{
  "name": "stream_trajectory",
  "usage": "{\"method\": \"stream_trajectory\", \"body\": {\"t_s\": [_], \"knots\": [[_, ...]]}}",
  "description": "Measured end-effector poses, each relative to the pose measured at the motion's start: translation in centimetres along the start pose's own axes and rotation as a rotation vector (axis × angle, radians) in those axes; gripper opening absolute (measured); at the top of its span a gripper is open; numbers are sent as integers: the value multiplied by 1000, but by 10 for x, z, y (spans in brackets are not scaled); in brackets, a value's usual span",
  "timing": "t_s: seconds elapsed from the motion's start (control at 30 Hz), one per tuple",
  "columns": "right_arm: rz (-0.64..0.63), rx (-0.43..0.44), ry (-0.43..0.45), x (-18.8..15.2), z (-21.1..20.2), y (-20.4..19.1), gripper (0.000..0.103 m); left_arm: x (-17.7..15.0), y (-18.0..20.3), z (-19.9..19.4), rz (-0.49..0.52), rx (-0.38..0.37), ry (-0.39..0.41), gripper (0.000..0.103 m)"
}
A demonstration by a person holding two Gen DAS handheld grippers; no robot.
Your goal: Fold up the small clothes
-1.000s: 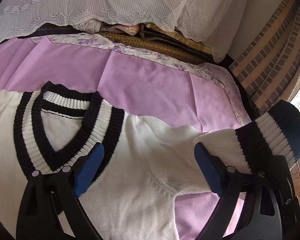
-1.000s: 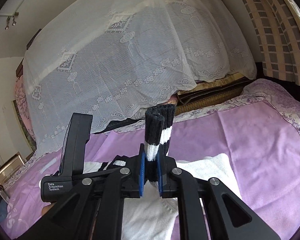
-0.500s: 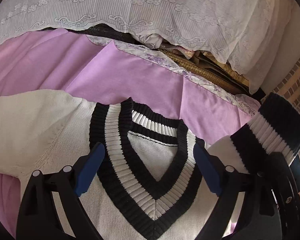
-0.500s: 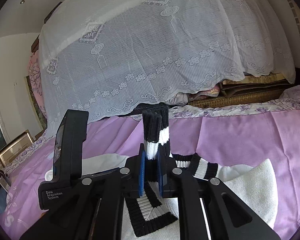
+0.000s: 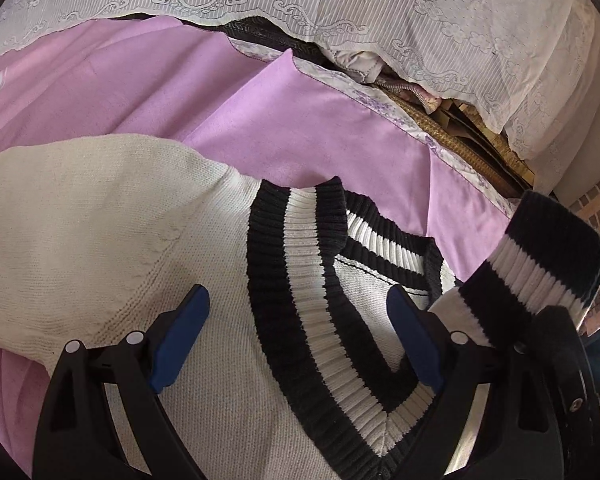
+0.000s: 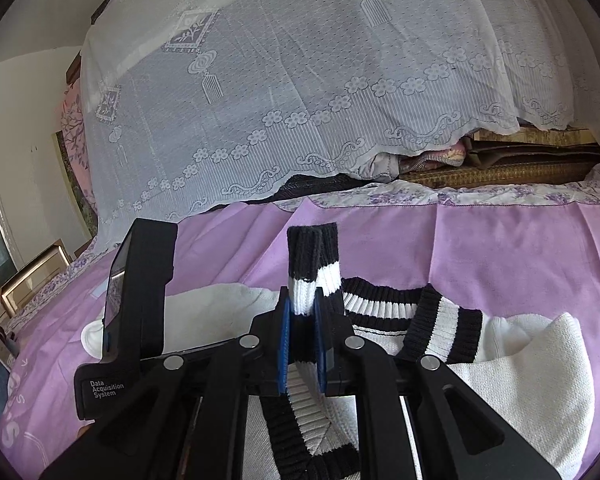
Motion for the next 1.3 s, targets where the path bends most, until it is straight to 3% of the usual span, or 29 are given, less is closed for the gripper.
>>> {"method": "stream_trajectory", "body": {"t_s": [0.27,0.47,0.57,0.67,0.8,0.93,0.97,1.1,1.3], "knots": [[14,39,-20,-5,12,0,18,3,-13,0,-5,90,-23,85],[75,193,-70,-5,6,3,23,9,-33,-26,-93,80,60,89],[66,112,-49,-3,-2,10,23,13,-47,-40,-164,13,85,90],[113,28,-39,-1,-6,31,21,15,-46,-45,-174,-36,75,90],[102,63,-175,-16,16,26,18,13,-31,-46,-109,8,72,90],[28,142,-430,-51,56,0,18,7,-13,-45,-34,-11,50,90],[42,144,-441,-56,59,2,18,6,-9,-45,-14,-9,47,90],[108,133,-381,-43,36,24,18,0,1,-43,20,7,41,90],[300,16,-224,-25,-13,107,18,-12,24,-40,76,-140,-20,92]]}}
Point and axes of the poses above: each gripper's, at about its wrist camera, not at the fingertips, and z roughly the way its jaws point, y to its right, x to its top, the point moved 3 cm from there along z, roughly the way its jaws point, and after that the axes turned 6 degrees about -y, right-handed, at the moved point
